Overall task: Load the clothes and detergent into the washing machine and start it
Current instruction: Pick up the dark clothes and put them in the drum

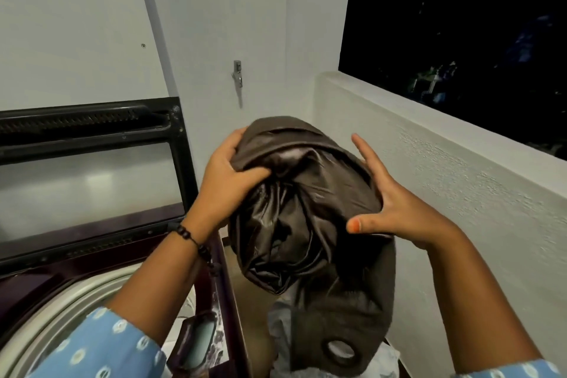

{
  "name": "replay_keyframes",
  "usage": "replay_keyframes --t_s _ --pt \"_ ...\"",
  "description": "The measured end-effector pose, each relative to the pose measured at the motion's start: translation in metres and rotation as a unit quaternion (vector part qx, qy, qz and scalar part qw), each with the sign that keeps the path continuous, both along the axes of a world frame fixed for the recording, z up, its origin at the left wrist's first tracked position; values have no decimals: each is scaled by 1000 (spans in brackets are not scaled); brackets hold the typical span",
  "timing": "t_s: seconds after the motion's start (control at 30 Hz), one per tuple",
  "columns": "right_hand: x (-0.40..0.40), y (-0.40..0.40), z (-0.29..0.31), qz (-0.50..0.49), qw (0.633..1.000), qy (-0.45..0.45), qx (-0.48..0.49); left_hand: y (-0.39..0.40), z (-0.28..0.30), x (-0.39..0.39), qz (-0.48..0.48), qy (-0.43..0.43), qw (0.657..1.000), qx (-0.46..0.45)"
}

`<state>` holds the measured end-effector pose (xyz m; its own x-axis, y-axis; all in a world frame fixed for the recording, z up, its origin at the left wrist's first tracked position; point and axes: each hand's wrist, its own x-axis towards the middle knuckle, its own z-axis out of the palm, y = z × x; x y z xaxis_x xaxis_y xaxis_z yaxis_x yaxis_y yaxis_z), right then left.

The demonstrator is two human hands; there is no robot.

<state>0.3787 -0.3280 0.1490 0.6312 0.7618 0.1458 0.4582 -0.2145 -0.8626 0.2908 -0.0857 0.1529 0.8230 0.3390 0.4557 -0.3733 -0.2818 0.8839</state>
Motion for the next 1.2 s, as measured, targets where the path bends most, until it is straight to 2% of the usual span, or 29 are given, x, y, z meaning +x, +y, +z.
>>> replay_keyframes --t_s 0.07,0.2,0.3,0.4,0.5,0.77,0.97,1.03,1.2 --pt "-2 -2 -15 -2 999 41 16 9 0 0 30 -22 993 -111" --pt "-10 4 -40 -17 994 89 59 28 -9 -3 39 -43 949 -309" --pt "-19 19 -50 -6 991 110 81 38 -22 -7 9 -35 919 -394" --pt "-33 41 -61 27 972 189 140 45 -36 -15 -4 -29 895 -445" --pt "-45 67 -76 50 942 283 171 53 -47 -29 15 -17 884 -466" --pt "-75 160 -117 47 923 356 140 106 -94 -90 81 23 875 -477" --pt "-100 221 -147 47 908 410 68 144 -139 -139 171 36 875 -452" --pt "-108 239 -156 36 912 407 41 152 -155 -153 191 62 881 -428" --pt "-111 283 -180 40 910 410 -38 178 -196 -172 206 149 873 -415"
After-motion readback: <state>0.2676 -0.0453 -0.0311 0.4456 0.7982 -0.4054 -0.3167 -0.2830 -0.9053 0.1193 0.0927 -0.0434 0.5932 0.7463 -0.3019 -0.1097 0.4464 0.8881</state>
